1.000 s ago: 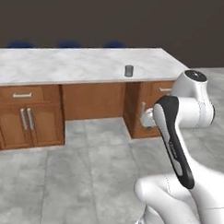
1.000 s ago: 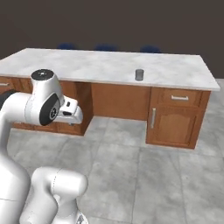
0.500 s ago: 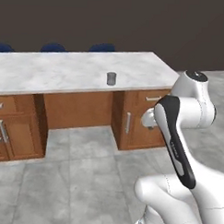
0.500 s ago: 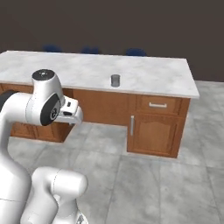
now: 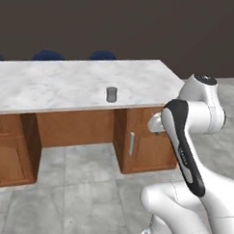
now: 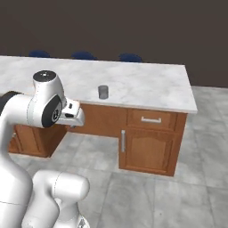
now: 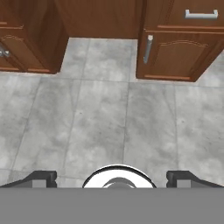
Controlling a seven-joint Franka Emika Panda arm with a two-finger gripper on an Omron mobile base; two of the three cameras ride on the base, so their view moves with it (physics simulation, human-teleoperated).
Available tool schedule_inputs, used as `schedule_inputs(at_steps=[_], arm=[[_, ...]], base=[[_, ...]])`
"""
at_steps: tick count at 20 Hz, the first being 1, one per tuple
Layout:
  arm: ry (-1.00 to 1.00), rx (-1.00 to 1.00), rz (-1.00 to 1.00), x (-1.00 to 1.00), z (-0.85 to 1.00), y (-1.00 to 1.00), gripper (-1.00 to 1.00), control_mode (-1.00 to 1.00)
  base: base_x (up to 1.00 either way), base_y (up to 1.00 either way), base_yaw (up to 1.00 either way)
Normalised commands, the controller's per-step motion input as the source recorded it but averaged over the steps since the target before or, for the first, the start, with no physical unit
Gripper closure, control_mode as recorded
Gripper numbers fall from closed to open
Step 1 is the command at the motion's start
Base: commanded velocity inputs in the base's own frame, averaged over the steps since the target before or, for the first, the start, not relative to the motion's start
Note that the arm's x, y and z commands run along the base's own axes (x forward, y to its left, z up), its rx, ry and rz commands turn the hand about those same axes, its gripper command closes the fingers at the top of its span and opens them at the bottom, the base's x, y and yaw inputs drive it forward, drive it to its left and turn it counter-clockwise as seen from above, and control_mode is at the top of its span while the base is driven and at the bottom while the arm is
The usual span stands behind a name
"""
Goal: Pick the jar and glass cup and place them in the sink. Then turn on the water.
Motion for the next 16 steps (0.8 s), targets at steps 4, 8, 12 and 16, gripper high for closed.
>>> schedule_inputs(at_steps=[4,8,12,16], arm=[[0.00,0.00,0.00,0.00,0.00,0.00,-1.00,1.00],[0.00,0.00,0.00,0.00,0.00,0.00,-1.00,1.00],[0.00,0.00,0.00,0.00,0.00,0.00,-1.00,1.00],[0.00,0.00,0.00,0.00,0.00,0.00,-1.00,1.00]], base=[[0.73,-0.13,0.00],[0.73,0.00,0.00],[0.60,0.00,0.00],[0.54,0.00,0.00]])
